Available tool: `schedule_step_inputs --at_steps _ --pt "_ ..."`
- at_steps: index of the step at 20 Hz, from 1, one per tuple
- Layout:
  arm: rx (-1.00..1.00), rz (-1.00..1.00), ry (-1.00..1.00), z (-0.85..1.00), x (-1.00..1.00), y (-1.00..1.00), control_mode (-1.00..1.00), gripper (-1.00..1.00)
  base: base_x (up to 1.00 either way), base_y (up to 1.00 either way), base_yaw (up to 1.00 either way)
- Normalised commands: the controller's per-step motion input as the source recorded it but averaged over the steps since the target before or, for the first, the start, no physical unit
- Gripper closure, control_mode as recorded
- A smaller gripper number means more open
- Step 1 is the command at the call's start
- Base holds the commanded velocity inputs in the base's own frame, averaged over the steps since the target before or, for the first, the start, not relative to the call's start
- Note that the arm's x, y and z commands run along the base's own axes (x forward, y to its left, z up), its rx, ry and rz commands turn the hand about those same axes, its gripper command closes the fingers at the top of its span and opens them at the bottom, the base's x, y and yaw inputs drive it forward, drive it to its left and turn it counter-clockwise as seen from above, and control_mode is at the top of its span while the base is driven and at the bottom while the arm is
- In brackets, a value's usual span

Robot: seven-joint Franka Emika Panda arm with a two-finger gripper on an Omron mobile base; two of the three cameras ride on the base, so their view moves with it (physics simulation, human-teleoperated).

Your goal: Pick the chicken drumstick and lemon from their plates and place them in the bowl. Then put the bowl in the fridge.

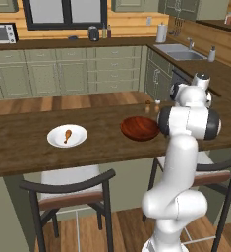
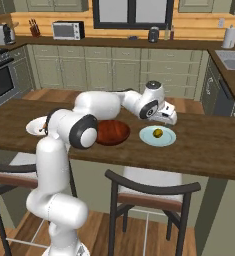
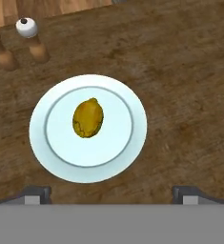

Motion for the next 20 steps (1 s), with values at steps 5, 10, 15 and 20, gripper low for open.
schedule_step_inputs --at_steps 5,10,15,20 --pt "-0.02 -0.12 -0.29 -0.17 0.00 0.22 -1.00 -1.00 0.00 0.00 0.00" --pt "-0.01 -0.10 -0.13 -0.02 0.08 0.02 -1.00 -1.00 0.00 0.00 0.00" --pt "-0.01 -0.10 0.00 0.00 0.11 0.00 -1.00 -1.00 0.00 0.00 0.00" --pt "0.00 -0.06 0.01 0.00 0.27 0.00 -1.00 -1.00 0.00 0.00 0.00"
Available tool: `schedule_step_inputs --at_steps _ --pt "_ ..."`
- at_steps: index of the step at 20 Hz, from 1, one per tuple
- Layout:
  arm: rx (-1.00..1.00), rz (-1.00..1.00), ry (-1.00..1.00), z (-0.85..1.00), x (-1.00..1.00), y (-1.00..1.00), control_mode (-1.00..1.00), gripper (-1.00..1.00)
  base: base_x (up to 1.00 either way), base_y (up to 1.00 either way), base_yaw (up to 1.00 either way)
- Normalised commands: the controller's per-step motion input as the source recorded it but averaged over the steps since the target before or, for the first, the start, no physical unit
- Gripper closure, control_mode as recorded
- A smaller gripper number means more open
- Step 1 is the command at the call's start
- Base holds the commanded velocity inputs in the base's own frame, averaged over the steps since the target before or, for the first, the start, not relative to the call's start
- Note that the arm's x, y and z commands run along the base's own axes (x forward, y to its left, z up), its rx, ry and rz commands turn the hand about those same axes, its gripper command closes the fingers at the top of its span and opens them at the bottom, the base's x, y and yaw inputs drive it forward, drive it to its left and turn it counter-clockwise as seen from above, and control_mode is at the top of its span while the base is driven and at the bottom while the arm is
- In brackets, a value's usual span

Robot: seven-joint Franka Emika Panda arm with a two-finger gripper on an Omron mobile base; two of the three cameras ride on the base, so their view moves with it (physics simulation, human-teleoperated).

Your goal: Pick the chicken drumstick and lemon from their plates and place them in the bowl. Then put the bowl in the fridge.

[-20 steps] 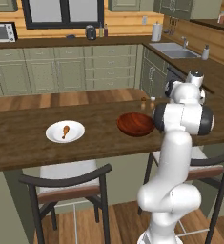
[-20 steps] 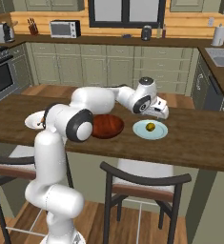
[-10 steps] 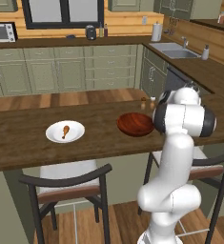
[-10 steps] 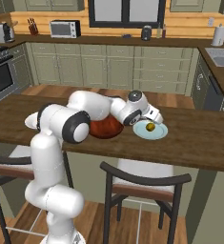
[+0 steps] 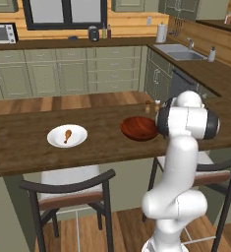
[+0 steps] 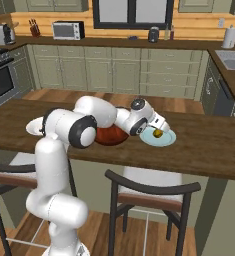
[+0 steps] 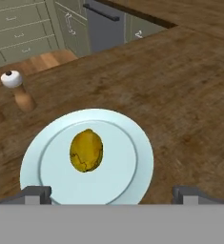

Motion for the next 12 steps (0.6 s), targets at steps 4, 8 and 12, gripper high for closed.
schedule_step_inputs --at_steps 4,8,12 --pt "0.00 -0.01 0.09 0.00 0.28 0.00 -1.00 -1.00 0.00 0.00 0.00" --pt "0.00 0.00 0.16 -0.13 0.38 0.00 -1.00 -1.00 0.00 0.00 0.00" --pt "0.00 0.00 0.11 -0.26 0.21 0.04 -1.00 -1.00 0.00 0.00 0.00"
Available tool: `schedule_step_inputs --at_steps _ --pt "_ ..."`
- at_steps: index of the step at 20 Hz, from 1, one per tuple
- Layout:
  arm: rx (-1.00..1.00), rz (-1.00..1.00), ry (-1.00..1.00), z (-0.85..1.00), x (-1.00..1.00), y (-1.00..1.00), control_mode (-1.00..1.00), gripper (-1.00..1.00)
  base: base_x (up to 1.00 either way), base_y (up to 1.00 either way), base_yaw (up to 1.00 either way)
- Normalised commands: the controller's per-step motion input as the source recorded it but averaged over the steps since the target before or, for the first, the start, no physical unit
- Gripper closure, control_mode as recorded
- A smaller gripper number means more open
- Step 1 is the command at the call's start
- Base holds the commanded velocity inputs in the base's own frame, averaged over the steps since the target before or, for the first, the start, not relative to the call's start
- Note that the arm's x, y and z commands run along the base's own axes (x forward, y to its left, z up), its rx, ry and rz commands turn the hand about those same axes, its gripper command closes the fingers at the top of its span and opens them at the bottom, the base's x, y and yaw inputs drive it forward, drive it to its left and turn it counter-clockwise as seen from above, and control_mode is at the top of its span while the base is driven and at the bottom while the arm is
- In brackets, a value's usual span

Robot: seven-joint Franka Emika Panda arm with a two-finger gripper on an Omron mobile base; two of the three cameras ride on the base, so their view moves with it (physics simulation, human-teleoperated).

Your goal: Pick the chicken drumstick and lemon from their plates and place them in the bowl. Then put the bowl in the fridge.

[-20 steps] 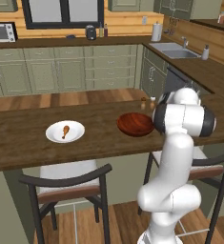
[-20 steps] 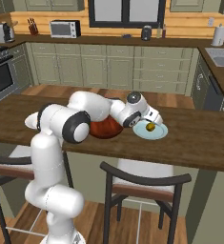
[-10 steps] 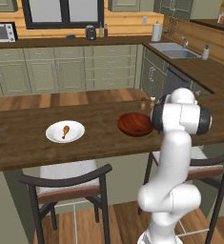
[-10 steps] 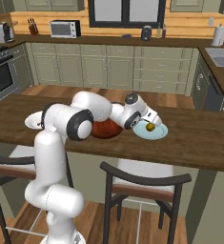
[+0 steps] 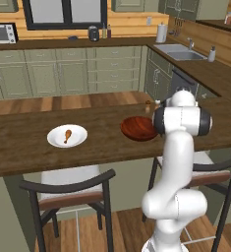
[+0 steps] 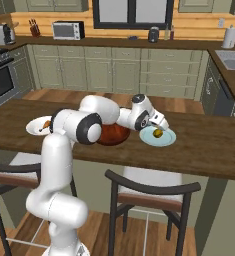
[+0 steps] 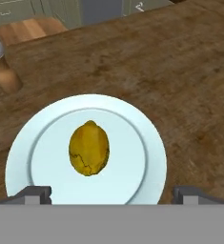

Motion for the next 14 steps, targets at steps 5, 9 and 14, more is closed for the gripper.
schedule_step_inputs --at_steps 5,9,14 --pt "0.00 0.00 0.03 -0.30 0.08 0.04 -1.00 -1.00 0.00 0.00 0.00" --pt "0.00 0.00 0.05 -0.39 0.21 0.00 -1.00 -1.00 0.00 0.00 0.00" --pt "0.00 0.00 0.07 -0.24 0.39 -0.04 -1.00 -1.00 0.00 0.00 0.00"
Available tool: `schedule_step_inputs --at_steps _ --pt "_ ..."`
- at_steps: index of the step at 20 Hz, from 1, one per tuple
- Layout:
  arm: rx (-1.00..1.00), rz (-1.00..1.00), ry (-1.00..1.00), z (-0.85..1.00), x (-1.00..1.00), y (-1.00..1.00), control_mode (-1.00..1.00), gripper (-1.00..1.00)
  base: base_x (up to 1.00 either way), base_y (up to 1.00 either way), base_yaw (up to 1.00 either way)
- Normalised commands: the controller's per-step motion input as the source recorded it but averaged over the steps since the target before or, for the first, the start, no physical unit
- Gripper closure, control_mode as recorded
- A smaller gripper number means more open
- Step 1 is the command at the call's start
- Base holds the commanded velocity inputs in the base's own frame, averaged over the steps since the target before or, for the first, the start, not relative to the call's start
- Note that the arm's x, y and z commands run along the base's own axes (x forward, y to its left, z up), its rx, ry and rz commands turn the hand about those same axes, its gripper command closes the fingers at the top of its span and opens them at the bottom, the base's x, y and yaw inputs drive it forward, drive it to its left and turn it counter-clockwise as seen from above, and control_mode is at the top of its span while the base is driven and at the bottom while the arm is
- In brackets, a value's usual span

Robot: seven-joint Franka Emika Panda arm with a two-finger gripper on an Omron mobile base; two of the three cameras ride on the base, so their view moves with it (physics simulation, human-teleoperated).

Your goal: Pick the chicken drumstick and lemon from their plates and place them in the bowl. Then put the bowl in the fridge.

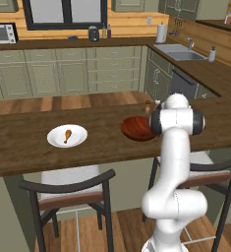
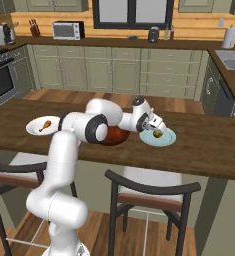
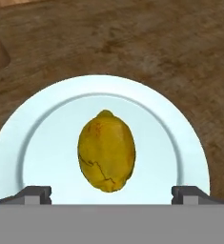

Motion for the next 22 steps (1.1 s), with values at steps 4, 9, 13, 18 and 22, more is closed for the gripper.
schedule_step_inputs --at_steps 4,9,13,18,22 --pt "0.00 0.00 0.08 -0.12 0.35 -0.08 -1.00 -1.00 0.00 0.00 0.00" --pt "0.00 0.00 0.10 -0.09 0.04 -0.23 -1.00 -1.00 0.00 0.00 0.00" --pt "0.00 0.00 0.11 -0.27 0.08 -0.11 -1.00 -1.00 0.00 0.00 0.00" --pt "0.00 0.00 0.05 -0.35 0.13 0.00 -1.00 -1.00 0.00 0.00 0.00" --pt "0.00 0.00 0.04 -0.29 0.04 0.00 -1.00 -1.00 0.00 0.00 0.00"
